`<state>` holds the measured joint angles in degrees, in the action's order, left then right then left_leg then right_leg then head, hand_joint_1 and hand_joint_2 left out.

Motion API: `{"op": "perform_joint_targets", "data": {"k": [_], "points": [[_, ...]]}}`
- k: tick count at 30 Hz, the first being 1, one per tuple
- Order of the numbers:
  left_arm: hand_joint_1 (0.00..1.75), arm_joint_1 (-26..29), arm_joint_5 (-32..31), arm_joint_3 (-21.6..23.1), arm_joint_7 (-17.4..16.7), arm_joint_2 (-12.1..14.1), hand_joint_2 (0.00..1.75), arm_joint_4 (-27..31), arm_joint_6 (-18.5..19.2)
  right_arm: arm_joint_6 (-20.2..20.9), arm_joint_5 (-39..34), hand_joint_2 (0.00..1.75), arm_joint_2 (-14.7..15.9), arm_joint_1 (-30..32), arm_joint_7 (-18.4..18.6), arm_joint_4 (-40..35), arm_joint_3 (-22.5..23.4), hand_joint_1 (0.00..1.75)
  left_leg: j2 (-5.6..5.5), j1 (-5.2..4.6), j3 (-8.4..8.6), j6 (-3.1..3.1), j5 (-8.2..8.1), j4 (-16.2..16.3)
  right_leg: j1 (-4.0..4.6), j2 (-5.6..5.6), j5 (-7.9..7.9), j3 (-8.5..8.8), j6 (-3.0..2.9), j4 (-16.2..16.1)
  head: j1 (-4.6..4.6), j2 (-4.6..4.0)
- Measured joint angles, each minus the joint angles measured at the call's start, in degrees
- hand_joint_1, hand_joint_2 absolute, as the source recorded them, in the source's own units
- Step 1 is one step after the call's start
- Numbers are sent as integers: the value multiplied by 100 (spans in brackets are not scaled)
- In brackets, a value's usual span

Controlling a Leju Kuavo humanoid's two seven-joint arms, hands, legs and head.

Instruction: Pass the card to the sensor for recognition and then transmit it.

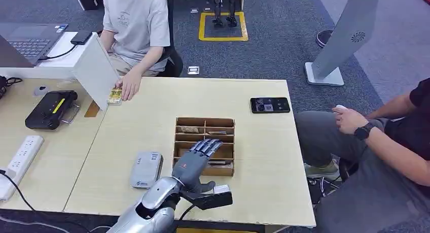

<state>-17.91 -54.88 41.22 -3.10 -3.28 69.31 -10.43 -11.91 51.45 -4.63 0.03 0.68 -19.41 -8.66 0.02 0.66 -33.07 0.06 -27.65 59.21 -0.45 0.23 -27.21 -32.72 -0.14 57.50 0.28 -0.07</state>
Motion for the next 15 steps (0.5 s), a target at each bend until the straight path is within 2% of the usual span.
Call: {"op": "perform_joint_targets", "data": {"k": [12, 13, 14, 15], "points": [[0, 1, 20, 0, 2, 0, 175, -52, 15, 2, -70, 175, 22, -4, -4, -2, -107, 0, 0, 0, 0, 0, 0, 0, 0, 0, 0, 0, 0, 0, 0, 0], [12, 2, 22, 0, 4, 0, 175, -55, 15, 2, -70, 175, 22, -4, -4, -2, -116, 0, 0, 0, 0, 0, 0, 0, 0, 0, 0, 0, 0, 0, 0, 0], [175, 1, 30, 0, 20, 0, 175, -61, 15, 13, -74, 175, 24, -6, -2, -2, -122, 0, 0, 0, 0, 0, 0, 0, 0, 0, 0, 0, 0, 0, 0, 0], [175, 1, 37, 0, 35, 0, 175, -70, 20, 35, -92, 175, 24, -11, 4, -2, -127, 0, 0, 0, 0, 0, 0, 0, 0, 0, 0, 0, 0, 0, 0, 0]]}}
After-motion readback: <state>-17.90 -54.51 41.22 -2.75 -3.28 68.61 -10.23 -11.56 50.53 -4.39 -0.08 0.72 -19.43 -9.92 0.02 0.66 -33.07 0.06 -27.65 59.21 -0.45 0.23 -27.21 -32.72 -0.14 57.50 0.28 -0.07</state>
